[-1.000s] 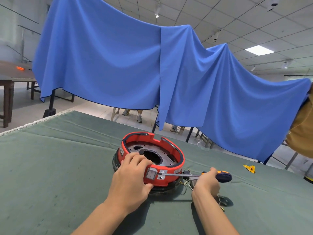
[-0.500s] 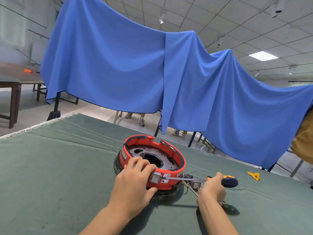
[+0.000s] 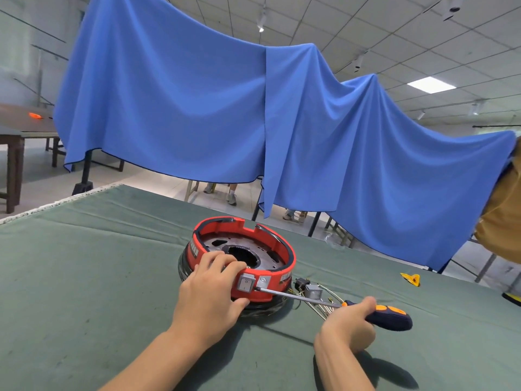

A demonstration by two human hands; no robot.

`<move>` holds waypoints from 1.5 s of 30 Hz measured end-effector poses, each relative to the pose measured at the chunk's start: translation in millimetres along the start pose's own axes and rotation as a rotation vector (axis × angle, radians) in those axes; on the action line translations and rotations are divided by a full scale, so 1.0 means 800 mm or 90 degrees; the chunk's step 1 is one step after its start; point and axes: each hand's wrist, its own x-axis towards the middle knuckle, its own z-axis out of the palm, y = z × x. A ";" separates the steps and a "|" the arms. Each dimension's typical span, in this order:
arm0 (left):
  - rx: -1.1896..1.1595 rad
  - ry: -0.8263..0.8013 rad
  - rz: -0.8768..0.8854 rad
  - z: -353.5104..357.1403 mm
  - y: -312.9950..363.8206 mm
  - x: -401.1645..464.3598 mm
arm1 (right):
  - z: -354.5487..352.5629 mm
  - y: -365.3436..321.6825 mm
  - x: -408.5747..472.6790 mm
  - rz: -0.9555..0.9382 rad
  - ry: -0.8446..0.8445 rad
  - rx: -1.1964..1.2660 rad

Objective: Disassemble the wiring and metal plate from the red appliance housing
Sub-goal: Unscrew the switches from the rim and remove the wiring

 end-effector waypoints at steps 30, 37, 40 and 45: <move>-0.016 -0.024 0.023 0.007 -0.011 0.001 | 0.071 0.008 0.006 0.021 -0.077 -0.159; 0.013 -0.037 0.041 0.004 -0.013 0.000 | 0.036 0.005 0.014 0.032 -0.010 -0.083; 0.005 -0.034 0.035 0.003 -0.012 -0.001 | 0.022 0.002 0.010 0.034 -0.004 -0.076; 0.007 -0.033 0.022 0.004 -0.009 0.000 | 0.006 0.002 0.006 -0.008 -0.004 -0.070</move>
